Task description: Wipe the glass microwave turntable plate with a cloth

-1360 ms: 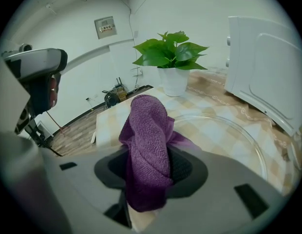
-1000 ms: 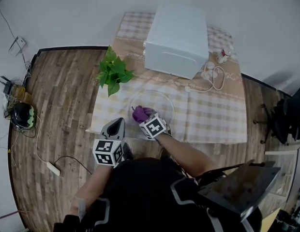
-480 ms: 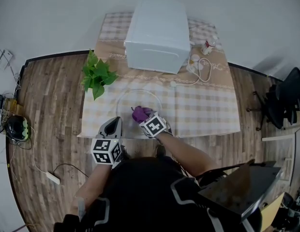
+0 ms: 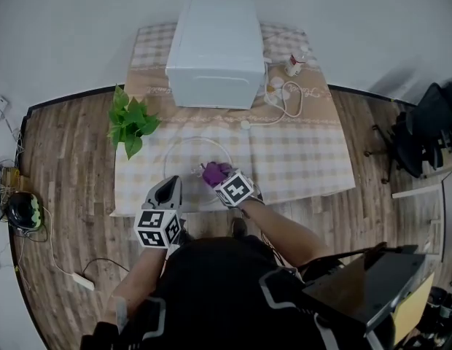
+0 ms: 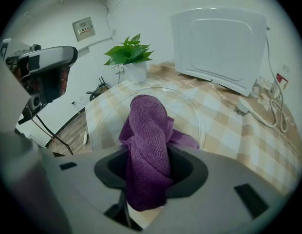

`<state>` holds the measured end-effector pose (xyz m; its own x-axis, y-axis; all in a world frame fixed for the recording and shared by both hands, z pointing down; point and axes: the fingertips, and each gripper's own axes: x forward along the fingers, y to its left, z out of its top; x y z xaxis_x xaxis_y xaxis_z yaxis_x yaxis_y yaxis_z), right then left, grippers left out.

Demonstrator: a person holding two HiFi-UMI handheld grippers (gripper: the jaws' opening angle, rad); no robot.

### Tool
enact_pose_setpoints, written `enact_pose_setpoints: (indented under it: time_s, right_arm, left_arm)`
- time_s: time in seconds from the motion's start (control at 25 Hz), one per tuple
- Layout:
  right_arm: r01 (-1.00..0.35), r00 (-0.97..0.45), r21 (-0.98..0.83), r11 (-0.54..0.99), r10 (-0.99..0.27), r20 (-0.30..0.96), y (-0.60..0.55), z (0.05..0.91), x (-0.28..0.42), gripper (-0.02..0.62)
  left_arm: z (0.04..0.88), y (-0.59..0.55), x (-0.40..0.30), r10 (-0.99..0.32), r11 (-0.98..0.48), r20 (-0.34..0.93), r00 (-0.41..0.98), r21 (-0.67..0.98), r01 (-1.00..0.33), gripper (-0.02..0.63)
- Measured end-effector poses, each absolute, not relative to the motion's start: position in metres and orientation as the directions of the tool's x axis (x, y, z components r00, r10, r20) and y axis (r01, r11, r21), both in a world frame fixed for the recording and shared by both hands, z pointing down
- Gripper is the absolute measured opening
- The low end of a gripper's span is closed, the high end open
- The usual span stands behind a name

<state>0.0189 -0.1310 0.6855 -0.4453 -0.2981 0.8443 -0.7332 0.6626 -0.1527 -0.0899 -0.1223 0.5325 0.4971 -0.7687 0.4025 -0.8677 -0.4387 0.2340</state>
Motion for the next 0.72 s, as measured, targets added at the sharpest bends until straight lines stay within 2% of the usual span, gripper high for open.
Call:
enact_pose_setpoints:
  time_s: [0.48, 0.72]
  right_arm:
    - [-0.792, -0.399, -0.146, 0.593, -0.320, 0.859, -0.127, 0.680, 0.064, 0.181]
    - [-0.688, -0.534, -0.217, 0.692, -0.280, 0.798, -0.127, 0.656, 0.020, 0.181]
  left_arm:
    - [0.531, -0.131, -0.070, -0.744, -0.476, 0.407, 0.530, 0.234, -0.848, 0.003]
    - [0.531, -0.128, -0.087, -0.774, -0.424, 0.408, 0.485, 0.234, -0.875, 0.002]
